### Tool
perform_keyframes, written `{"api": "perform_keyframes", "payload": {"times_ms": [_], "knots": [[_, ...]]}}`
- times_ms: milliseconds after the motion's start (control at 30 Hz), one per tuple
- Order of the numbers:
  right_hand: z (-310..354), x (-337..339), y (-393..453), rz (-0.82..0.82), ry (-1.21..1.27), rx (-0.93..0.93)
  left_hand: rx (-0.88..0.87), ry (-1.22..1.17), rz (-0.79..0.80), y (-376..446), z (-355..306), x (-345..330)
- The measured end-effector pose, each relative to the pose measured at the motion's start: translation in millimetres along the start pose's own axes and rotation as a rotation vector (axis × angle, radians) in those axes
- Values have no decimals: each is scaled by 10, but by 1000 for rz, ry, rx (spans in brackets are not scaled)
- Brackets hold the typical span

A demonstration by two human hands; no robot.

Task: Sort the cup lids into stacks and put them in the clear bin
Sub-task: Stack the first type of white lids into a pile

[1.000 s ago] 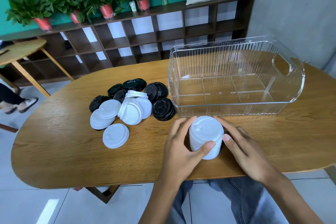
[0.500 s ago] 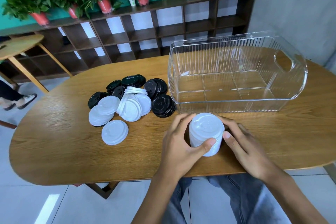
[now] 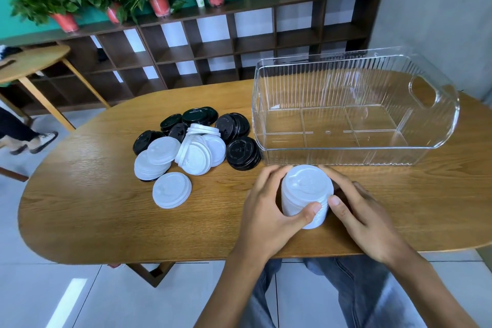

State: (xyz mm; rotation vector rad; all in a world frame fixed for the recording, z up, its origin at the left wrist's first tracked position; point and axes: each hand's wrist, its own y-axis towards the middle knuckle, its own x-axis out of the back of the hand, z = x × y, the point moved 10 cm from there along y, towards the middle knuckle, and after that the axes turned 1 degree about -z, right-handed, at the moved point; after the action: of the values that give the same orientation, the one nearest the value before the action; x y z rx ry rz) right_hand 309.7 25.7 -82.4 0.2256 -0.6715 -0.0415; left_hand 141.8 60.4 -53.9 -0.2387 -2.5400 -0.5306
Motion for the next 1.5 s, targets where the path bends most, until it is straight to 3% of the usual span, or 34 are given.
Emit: {"api": "perform_keyframes", "payload": {"times_ms": [467,733,900,1033,1167,1267,1500], "knots": [[-45,-17,0,8,32,-25,-25,-71,-28,-13,81,-29],[-15,-13,-22,6,-8,-9,-81,45,46,-94,155,4],[-3,-10,-21,0,10,-7,12,49,-313,-187,662,976],[-35,-8,-32,9,50,-18,238,241,-573,-334,1130,1805],[-32,-12,-34,8,48,-18,422,394,-445,-365,1338,1861],[-36,-9,-27,8,53,-30,418,435,-370,-352,1390,1755],[-38,-7,-20,2,28,-25,361,335,-381,-355,1406,1753]]}}
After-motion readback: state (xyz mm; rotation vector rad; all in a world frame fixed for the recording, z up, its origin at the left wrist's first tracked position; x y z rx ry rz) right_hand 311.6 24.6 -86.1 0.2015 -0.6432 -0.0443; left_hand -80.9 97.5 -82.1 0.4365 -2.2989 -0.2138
